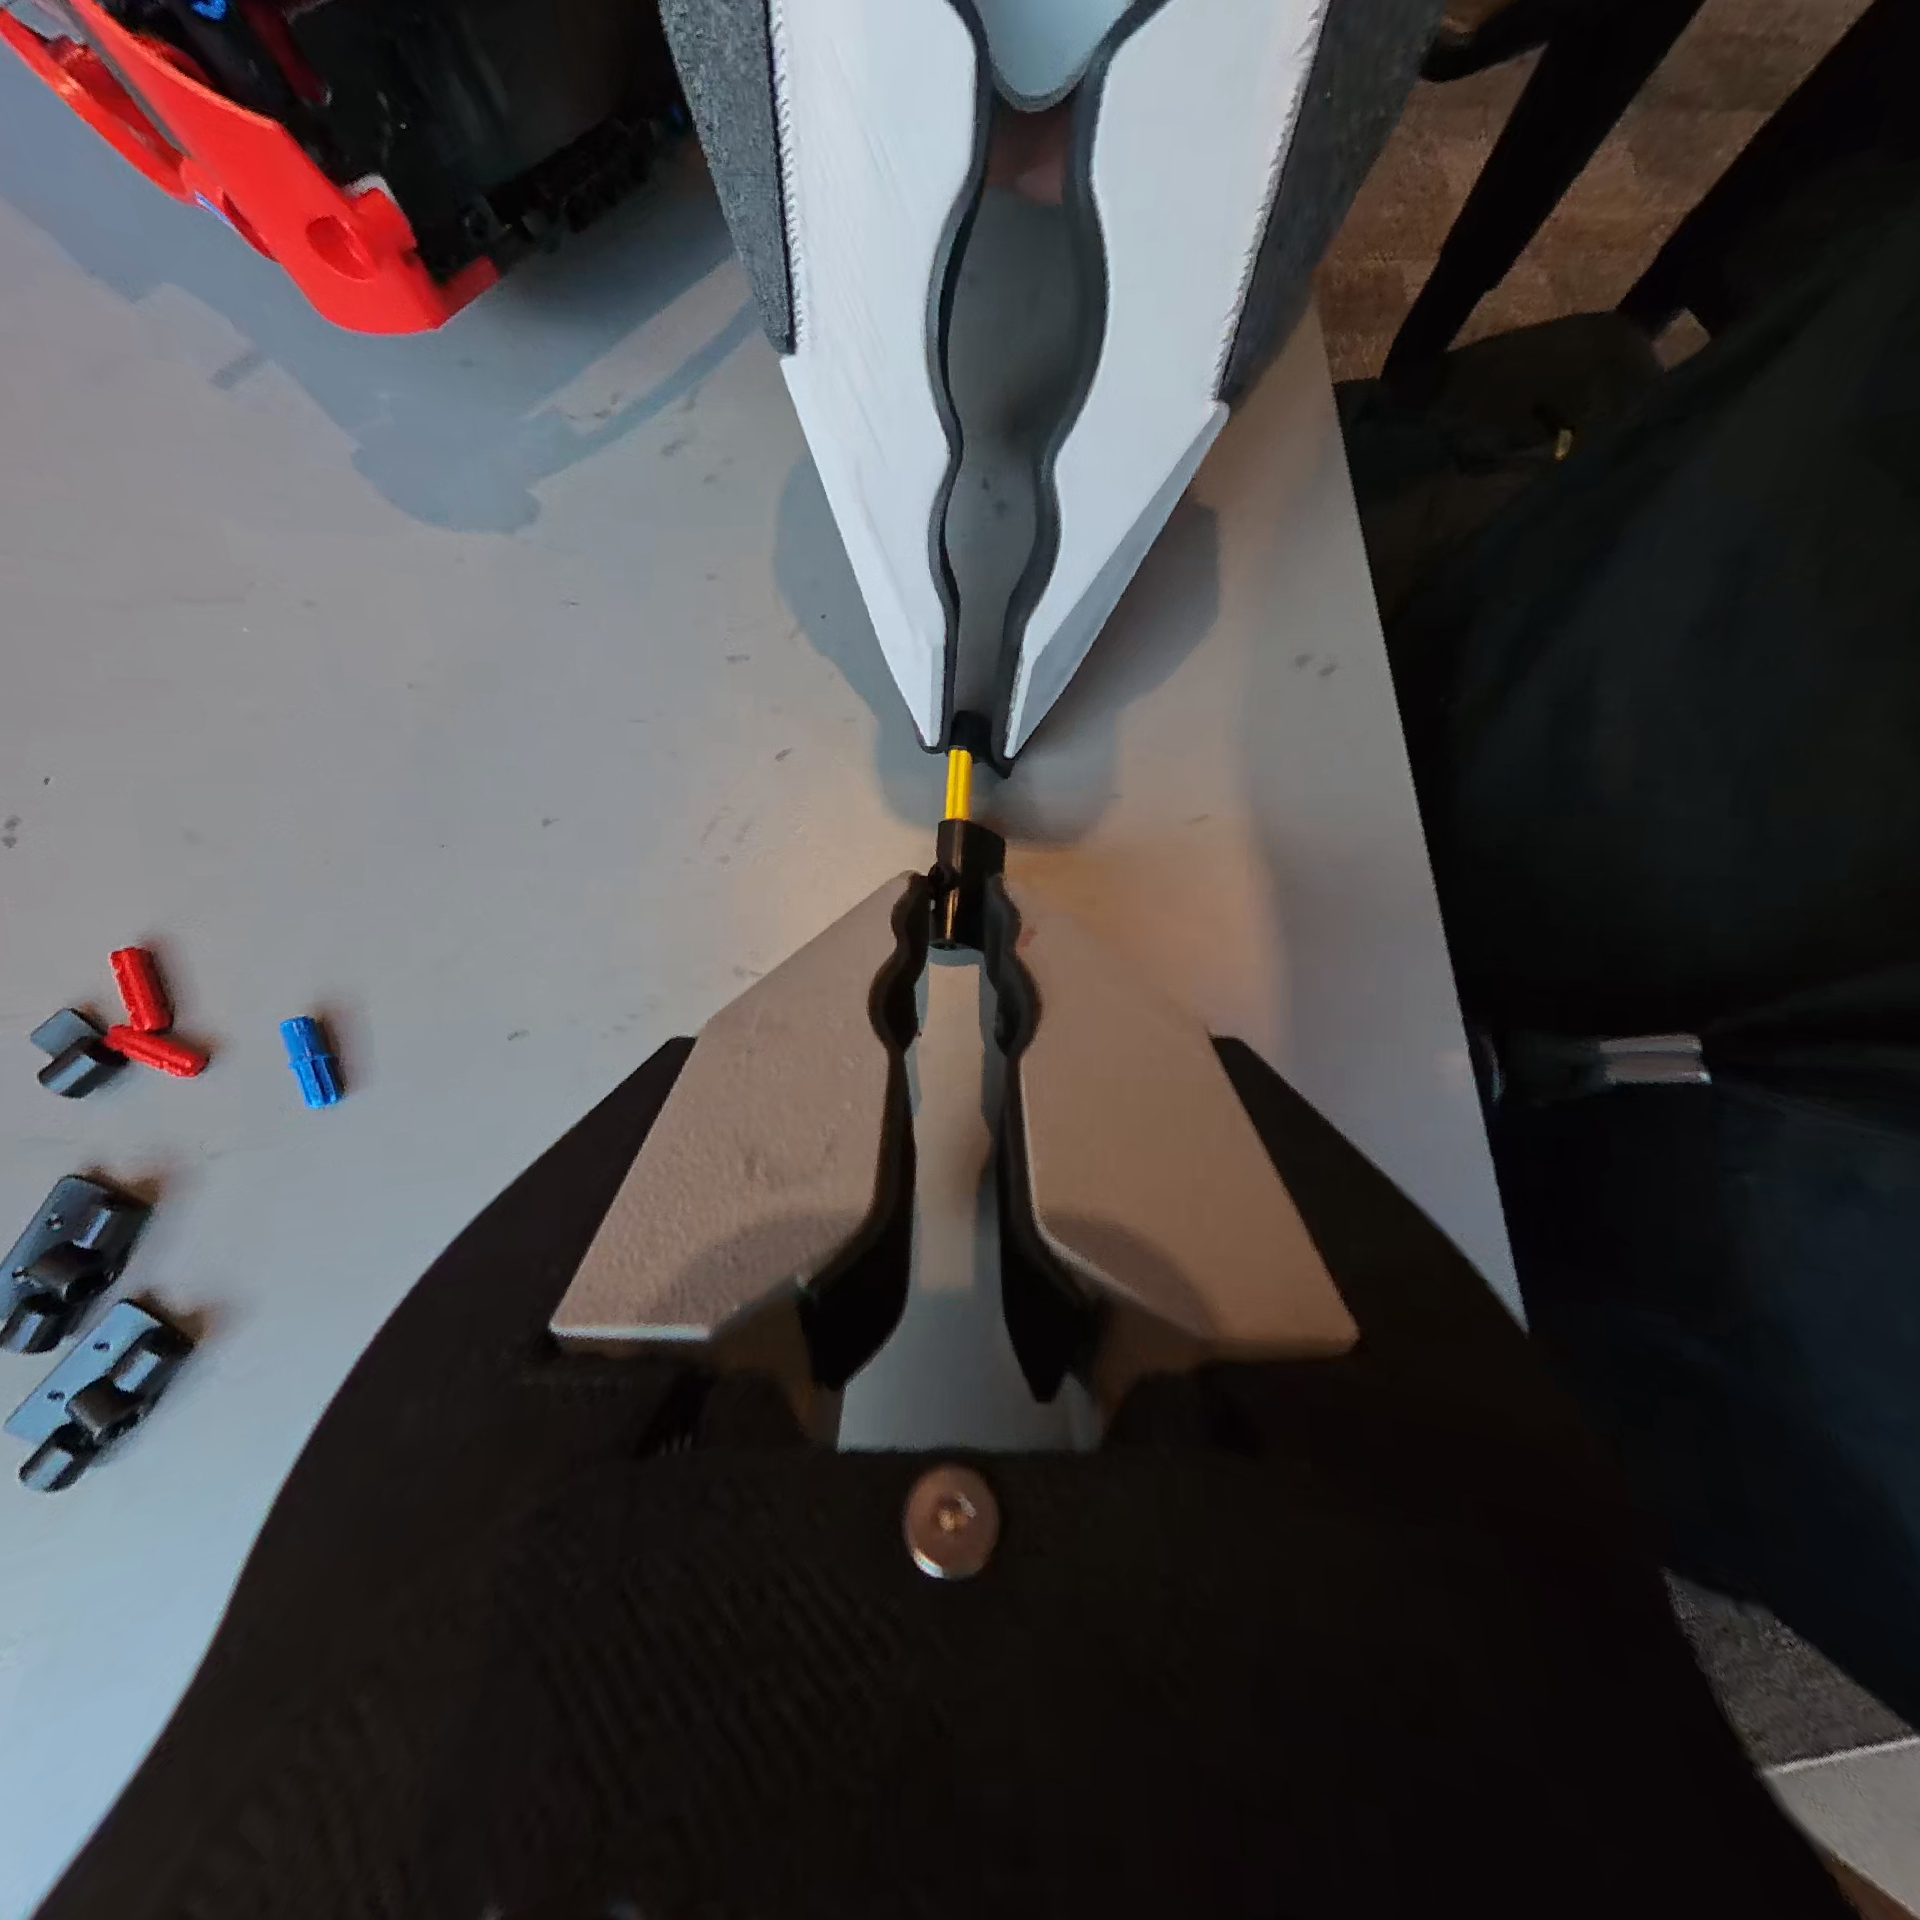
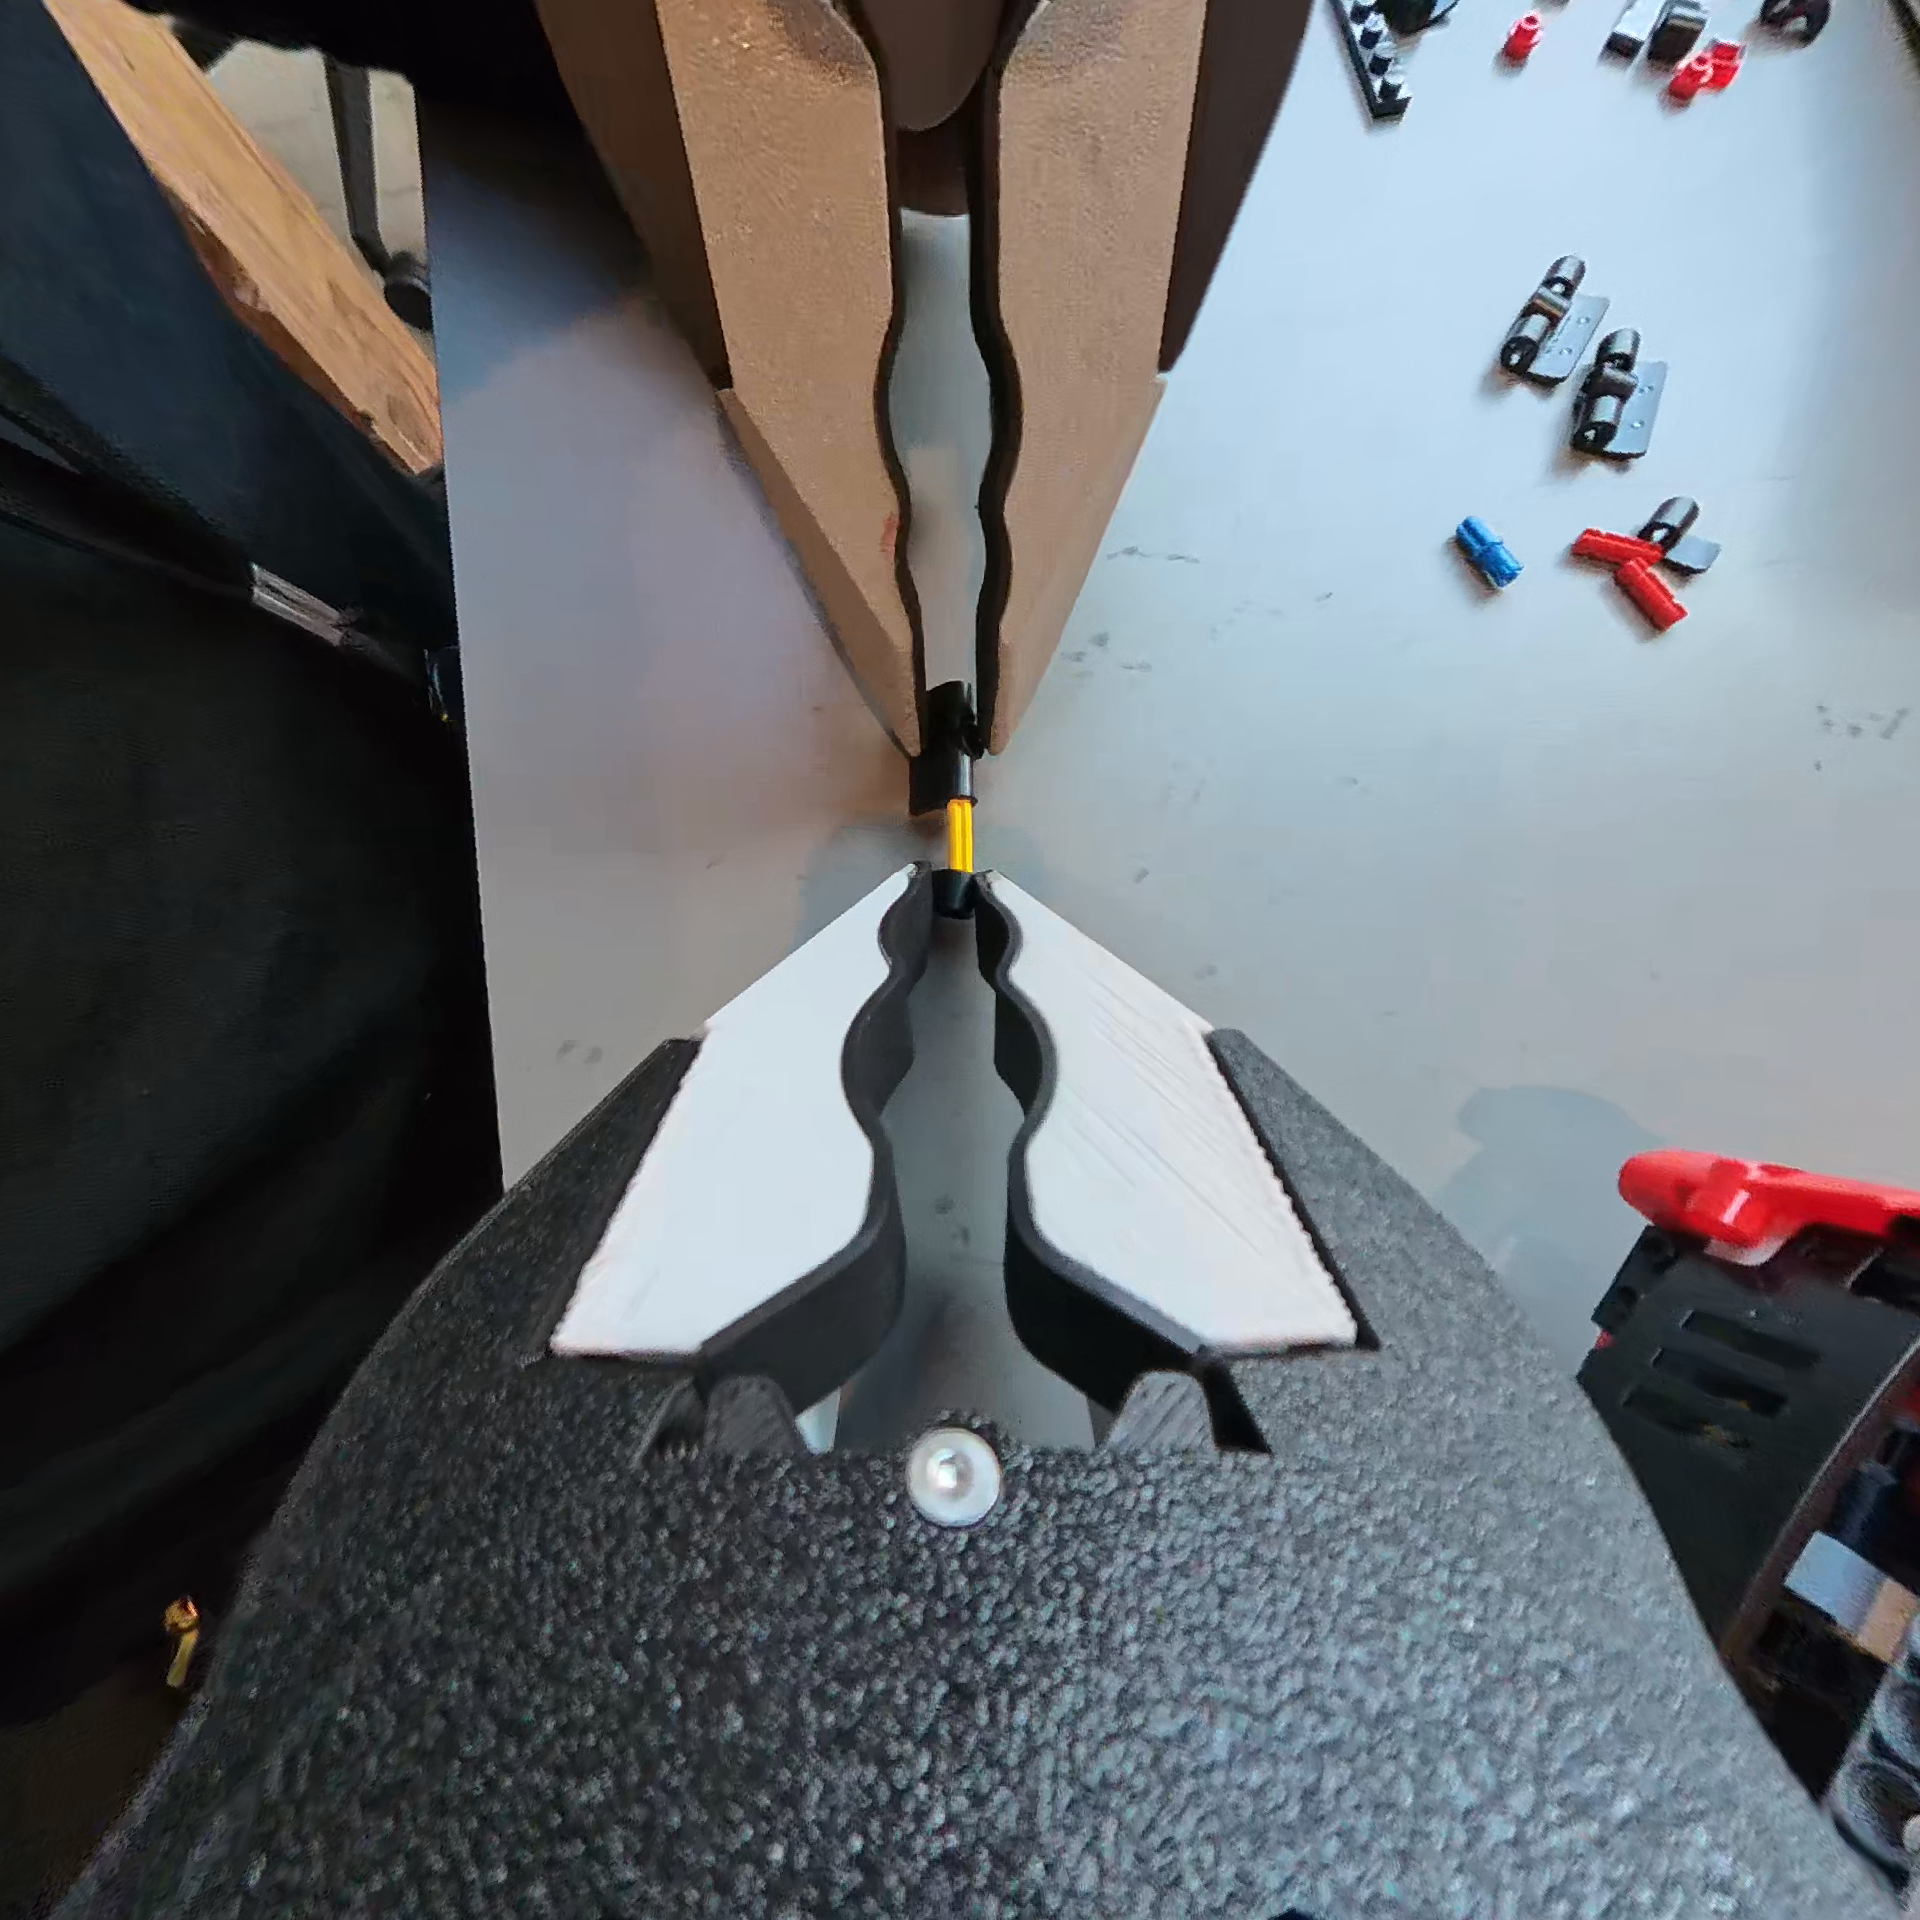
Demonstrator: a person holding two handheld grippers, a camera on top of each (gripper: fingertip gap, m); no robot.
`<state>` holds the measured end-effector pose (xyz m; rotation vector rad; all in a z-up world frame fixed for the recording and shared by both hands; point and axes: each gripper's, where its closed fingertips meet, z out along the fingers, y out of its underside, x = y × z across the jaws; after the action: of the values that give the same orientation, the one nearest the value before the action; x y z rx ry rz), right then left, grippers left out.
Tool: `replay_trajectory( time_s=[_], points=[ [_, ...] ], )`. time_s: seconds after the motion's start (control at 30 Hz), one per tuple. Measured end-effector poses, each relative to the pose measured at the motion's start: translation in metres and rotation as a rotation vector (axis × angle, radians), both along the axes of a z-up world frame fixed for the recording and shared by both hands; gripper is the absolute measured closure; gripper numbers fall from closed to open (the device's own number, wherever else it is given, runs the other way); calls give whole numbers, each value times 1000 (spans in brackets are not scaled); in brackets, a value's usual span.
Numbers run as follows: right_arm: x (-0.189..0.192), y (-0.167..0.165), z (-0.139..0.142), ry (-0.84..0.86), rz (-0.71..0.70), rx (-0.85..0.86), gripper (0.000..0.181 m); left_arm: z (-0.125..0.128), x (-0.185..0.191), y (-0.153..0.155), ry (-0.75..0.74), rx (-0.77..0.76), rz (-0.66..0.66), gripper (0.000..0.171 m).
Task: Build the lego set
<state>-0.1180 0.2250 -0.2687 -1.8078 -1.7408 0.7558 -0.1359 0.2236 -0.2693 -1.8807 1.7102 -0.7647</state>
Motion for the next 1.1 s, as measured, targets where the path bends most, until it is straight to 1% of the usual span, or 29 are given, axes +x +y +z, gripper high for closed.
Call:
replay_trajectory(
  time_s=[0.1, 0.27, 0.5, 0.6, 0.67, 0.77, 0.87, 0.9, 0.93, 0.97, 1.0, 1.03, 1.07, 1.1],
  points=[
    [0, -3, 0, 3, 26, -7, 173, 0, 0, 0, 14, 19, -55, 164],
    [-1, -5, 0, -71, 43, -30, 173, 1, 0, 1, 80, 47, -120, 165],
    [0, -4, -1, -61, -9, -48, 173, 1, 2, 0, 102, -50, -1, 165],
    [0, -4, 0, -88, 6, -1, 173, 4, 3, 0, 96, -45, 34, 166],
    [0, -4, 0, -87, 16, 7, 173, 5, 4, 1, 86, -34, 36, 167],
    [-1, -5, -1, -69, 29, 3, 174, 3, 4, 0, 73, -75, 33, 167],
    [-2, -5, -2, -60, 28, -2, 174, 0, 5, -3, 67, -77, 15, 168],
    [-6, -7, -2, -41, 34, -2, 174, 10, 16, -8, -26, -104, -4, 171],
    [-8, -11, -3, -36, 56, -1, 172, 17, 23, -18, -62, -164, -30, 171],
    [-6, -7, -2, -40, 38, 9, 173, 17, 23, -16, -51, -147, -24, 171],
    [-5, -2, -2, -43, 22, 25, 173, 12, 18, -5, -22, -96, 35, 171],
    [-2, 2, -1, -46, -3, 30, 173, 4, 8, 0, 34, -95, 61, 171],
    [-1, 4, -1, -39, -18, 16, 173, 4, 1, -1, 25, -133, 75, 171],
    [0, 3, -1, -26, -22, 3, 173, 10, -3, 0, -25, -157, 87, 171]
  ],
)
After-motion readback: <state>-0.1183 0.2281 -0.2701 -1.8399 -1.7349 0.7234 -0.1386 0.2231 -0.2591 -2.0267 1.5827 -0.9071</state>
